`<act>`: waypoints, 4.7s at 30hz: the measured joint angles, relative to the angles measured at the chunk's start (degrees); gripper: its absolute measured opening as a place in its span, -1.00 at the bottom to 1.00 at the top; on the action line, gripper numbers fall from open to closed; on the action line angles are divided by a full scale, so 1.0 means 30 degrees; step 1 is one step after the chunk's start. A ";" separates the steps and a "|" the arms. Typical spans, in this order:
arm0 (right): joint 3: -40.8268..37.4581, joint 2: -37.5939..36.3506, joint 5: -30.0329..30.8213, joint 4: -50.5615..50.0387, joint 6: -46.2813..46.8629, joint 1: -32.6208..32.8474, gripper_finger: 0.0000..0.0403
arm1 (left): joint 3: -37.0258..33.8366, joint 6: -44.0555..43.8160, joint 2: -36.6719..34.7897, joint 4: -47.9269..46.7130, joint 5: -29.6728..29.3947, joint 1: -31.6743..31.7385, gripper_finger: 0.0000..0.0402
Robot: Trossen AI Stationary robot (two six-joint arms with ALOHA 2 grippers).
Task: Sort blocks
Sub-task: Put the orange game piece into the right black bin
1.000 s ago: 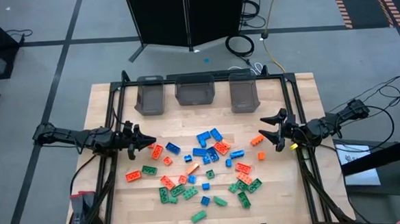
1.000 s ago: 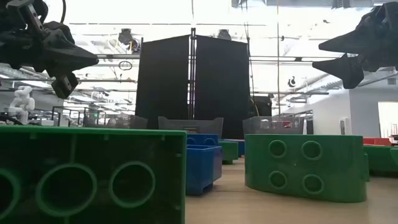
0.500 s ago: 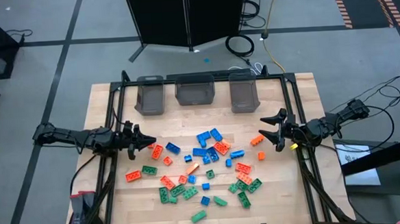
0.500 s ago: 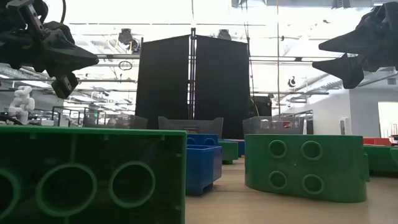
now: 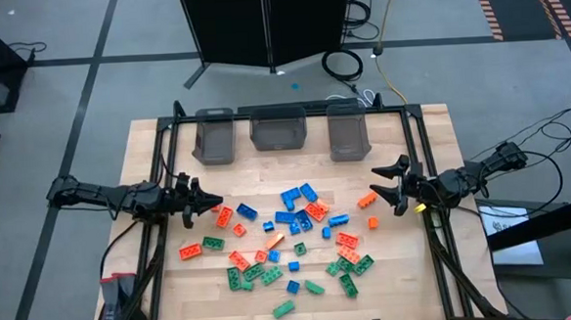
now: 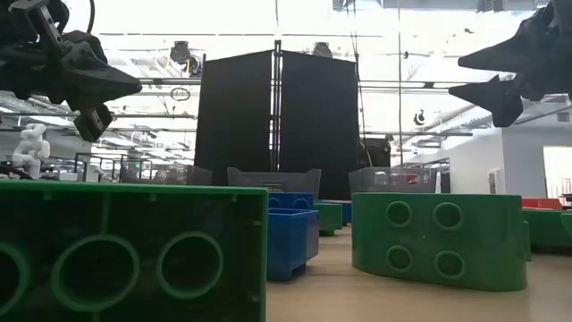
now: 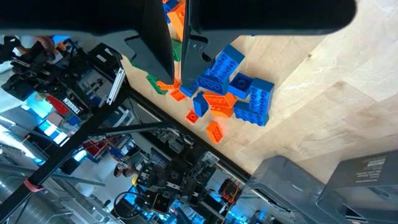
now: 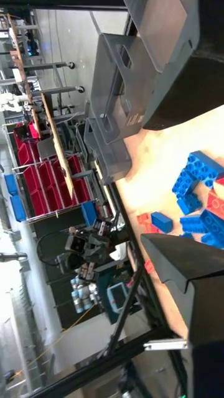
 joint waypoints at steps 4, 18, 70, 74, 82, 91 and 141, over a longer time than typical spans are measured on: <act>0.0000 0.0004 -0.0042 0.0749 0.0994 -0.0003 0.40 | 0.0000 0.0007 0.0000 0.0000 0.0000 -0.0007 -0.84; 0.3940 0.0437 -0.1566 1.3852 -0.1856 -0.0062 0.40 | -0.0051 0.0507 0.0000 0.0595 -0.1450 0.0000 -0.84; 1.4452 2.1789 -1.3043 -1.9374 -0.6358 -0.8300 0.39 | 0.0007 0.0480 0.0073 0.2820 -0.6084 0.0000 -0.84; 1.5052 2.2931 -1.3497 -1.6527 -0.0890 -0.8336 0.33 | 0.0007 0.0487 0.0073 0.2674 -0.6091 0.0000 -0.84; 1.5463 2.3513 -0.9875 -1.7695 -0.0128 -0.8338 0.23 | 0.0007 0.0504 0.0073 0.2634 -0.6105 0.0000 -0.84; 1.3478 2.3507 -0.9775 -1.7618 0.5429 -0.8324 0.22 | 0.0007 0.1027 0.0073 0.2073 -0.6167 0.0000 -0.84; 1.3755 2.4167 -1.1451 -1.9238 3.2396 -0.5882 0.22 | 0.0007 0.0986 0.0073 0.1158 -0.6161 0.0000 -0.84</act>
